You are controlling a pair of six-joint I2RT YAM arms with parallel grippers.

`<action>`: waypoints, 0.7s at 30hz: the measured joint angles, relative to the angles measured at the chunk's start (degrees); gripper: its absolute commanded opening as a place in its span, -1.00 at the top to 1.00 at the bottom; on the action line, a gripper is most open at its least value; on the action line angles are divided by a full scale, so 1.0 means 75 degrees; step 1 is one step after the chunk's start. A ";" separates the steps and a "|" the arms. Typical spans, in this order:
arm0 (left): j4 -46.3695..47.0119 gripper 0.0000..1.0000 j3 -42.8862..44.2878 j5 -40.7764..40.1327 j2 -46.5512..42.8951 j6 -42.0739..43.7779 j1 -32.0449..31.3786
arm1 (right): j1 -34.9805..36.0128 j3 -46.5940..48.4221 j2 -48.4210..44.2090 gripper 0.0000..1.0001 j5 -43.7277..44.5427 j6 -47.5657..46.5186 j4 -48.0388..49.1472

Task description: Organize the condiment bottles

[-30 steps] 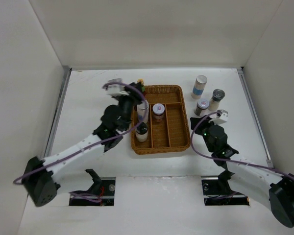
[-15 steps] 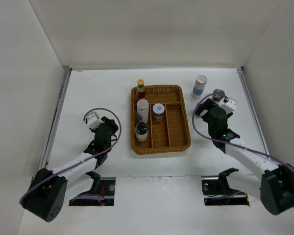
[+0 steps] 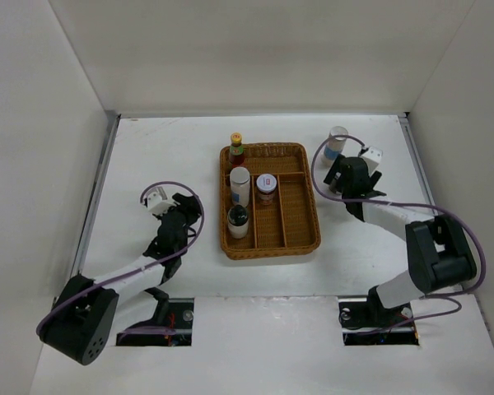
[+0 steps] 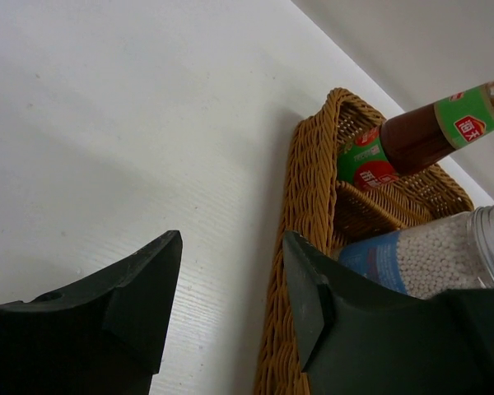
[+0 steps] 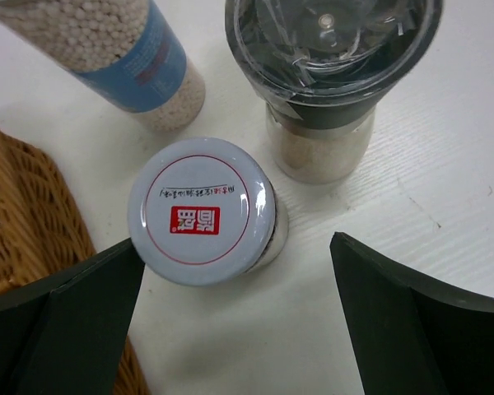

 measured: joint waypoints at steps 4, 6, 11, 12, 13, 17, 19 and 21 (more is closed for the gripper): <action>0.0099 -0.01 0.0000 0.0108 0.0175 -0.0009 -0.0003 | -0.0038 0.0219 0.0533 -0.92 -0.0090 -0.0099 0.0058; 0.0160 -0.01 0.0000 0.0163 0.0271 -0.0012 -0.0003 | -0.0038 0.0364 0.0775 -0.87 -0.0099 -0.0128 0.0114; 0.0256 -0.01 0.0000 0.0256 0.0318 -0.0029 0.0000 | -0.0038 0.0571 0.1040 -0.42 -0.0085 -0.0207 0.0431; 0.0265 -0.01 0.0000 0.0277 0.0318 -0.0032 0.0000 | -0.0038 0.0595 0.1067 -0.30 -0.0050 -0.0236 0.0493; 0.0268 -0.01 0.0000 0.0283 0.0315 -0.0032 0.0000 | -0.0035 0.0597 0.1081 -0.22 -0.0012 -0.0254 0.0565; 0.0289 -0.01 0.0000 0.0306 0.0312 -0.0032 0.0000 | 0.0128 0.0466 0.1067 -0.13 0.0236 -0.0262 0.0764; 0.0289 -0.01 0.0000 0.0326 0.0312 -0.0032 0.0000 | 0.0350 0.0265 0.0883 -0.13 0.0385 -0.0271 0.0810; 0.0289 -0.01 0.0000 0.0338 0.0300 -0.0029 0.0000 | 0.0662 -0.0099 0.0402 -0.13 0.0475 -0.0294 0.0726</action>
